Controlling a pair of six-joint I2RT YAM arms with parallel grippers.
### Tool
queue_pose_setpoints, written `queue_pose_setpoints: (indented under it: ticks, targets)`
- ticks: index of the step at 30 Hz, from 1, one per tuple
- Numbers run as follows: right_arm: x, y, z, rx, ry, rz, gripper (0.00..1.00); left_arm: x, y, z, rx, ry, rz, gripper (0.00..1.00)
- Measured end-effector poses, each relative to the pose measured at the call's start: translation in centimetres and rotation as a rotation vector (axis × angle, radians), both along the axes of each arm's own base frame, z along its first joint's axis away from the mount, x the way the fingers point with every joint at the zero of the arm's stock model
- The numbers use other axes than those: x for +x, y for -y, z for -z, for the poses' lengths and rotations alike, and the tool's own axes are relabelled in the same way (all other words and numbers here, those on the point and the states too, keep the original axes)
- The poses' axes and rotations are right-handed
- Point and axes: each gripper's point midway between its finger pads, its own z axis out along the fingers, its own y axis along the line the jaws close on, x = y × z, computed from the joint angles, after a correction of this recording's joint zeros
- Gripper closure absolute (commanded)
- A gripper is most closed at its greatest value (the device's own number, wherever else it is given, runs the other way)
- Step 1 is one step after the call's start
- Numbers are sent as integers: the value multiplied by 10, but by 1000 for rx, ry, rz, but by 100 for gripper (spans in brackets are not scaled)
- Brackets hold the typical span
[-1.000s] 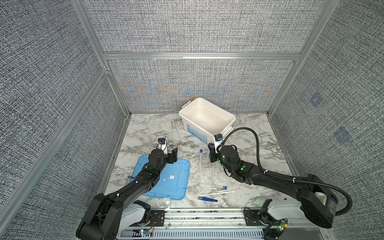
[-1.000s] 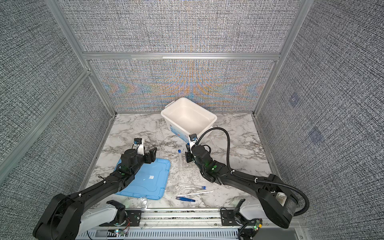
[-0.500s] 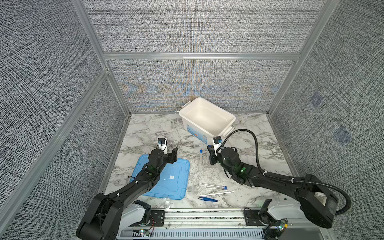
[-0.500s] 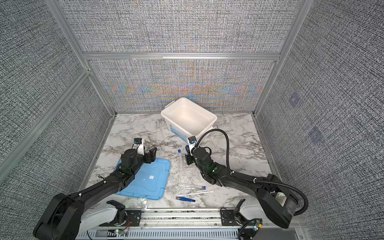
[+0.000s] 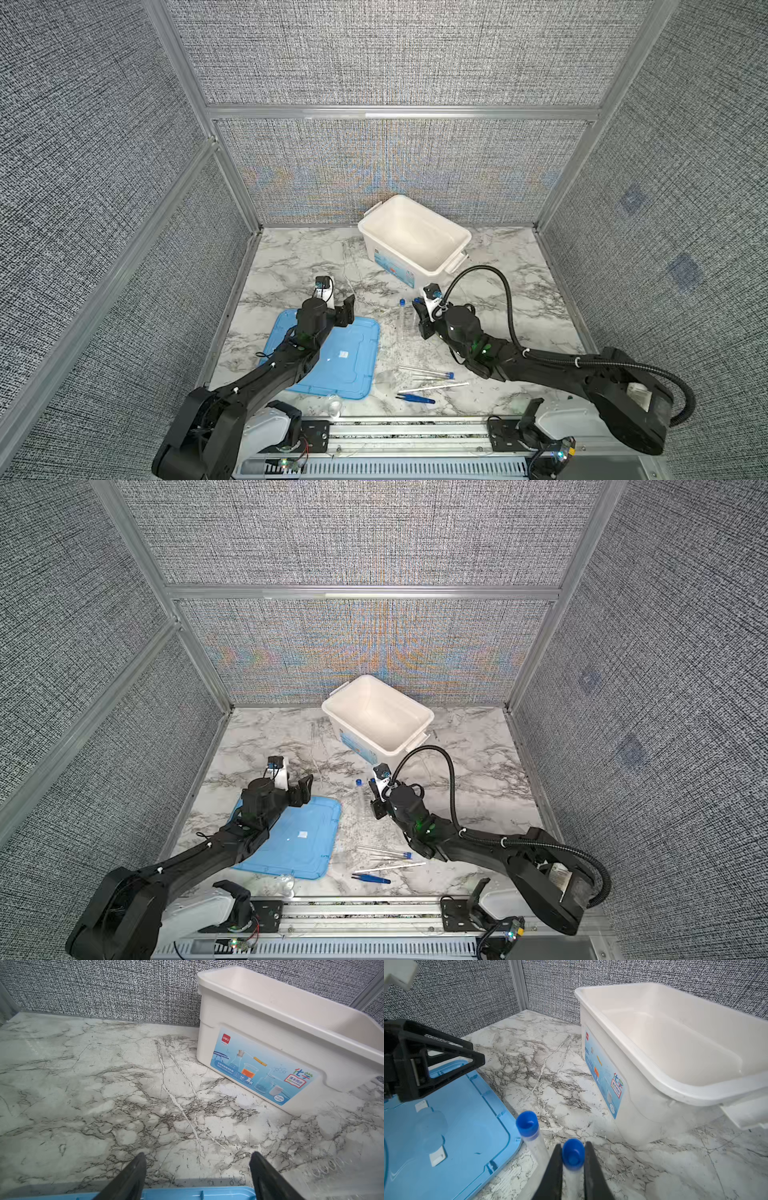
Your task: Organize the chemistry lab equipment
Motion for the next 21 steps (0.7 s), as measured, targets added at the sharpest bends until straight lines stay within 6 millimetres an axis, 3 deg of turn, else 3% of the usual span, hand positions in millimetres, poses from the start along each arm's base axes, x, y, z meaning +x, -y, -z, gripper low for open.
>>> queue_pose_setpoints:
  ticks: [10, 21]
  targets:
    - [-2, 2, 2, 4, 2, -1, 77, 0, 0, 3, 7, -9, 1, 21]
    - [-9, 6, -18, 50, 31, -11, 64, 0, 0, 3, 7, -8, 1, 21]
